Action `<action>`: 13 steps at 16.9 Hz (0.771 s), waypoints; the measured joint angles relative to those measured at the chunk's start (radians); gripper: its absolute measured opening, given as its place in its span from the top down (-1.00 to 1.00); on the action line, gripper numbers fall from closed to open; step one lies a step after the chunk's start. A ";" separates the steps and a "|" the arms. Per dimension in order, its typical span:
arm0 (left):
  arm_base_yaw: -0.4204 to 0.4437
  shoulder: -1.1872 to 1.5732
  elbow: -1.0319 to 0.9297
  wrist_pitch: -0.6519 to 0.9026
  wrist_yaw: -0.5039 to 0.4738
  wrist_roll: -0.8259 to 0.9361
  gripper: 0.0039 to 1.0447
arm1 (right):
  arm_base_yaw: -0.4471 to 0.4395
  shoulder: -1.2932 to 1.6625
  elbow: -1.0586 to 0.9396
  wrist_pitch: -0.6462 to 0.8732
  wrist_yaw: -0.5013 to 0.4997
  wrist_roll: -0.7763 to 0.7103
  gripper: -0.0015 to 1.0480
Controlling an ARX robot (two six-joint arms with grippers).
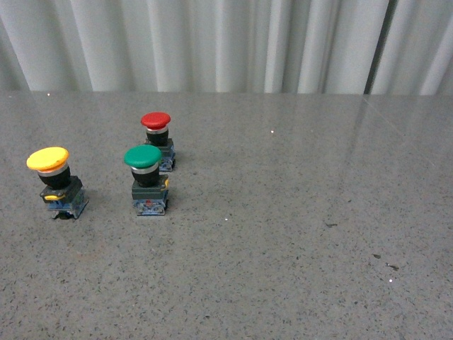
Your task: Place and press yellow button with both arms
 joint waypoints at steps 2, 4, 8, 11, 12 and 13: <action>0.000 0.000 0.000 0.000 0.000 0.000 -0.88 | 0.000 0.000 0.000 0.000 0.000 0.000 -0.87; 0.000 0.000 0.000 0.000 0.000 0.000 -0.88 | 0.000 0.000 0.000 0.000 0.000 0.000 -0.87; 0.000 0.000 0.000 0.000 0.000 0.000 -0.88 | 0.000 0.000 0.000 0.000 0.000 0.000 -0.87; 0.000 0.000 0.000 0.000 0.000 0.000 -0.88 | 0.000 0.000 0.000 0.000 0.000 0.000 -0.87; 0.000 0.000 0.000 0.000 0.000 0.000 -0.88 | 0.000 0.000 0.000 0.000 0.000 0.000 -0.87; 0.000 0.000 0.000 0.000 0.000 0.000 -0.88 | 0.000 0.000 0.000 0.000 0.000 0.000 -0.87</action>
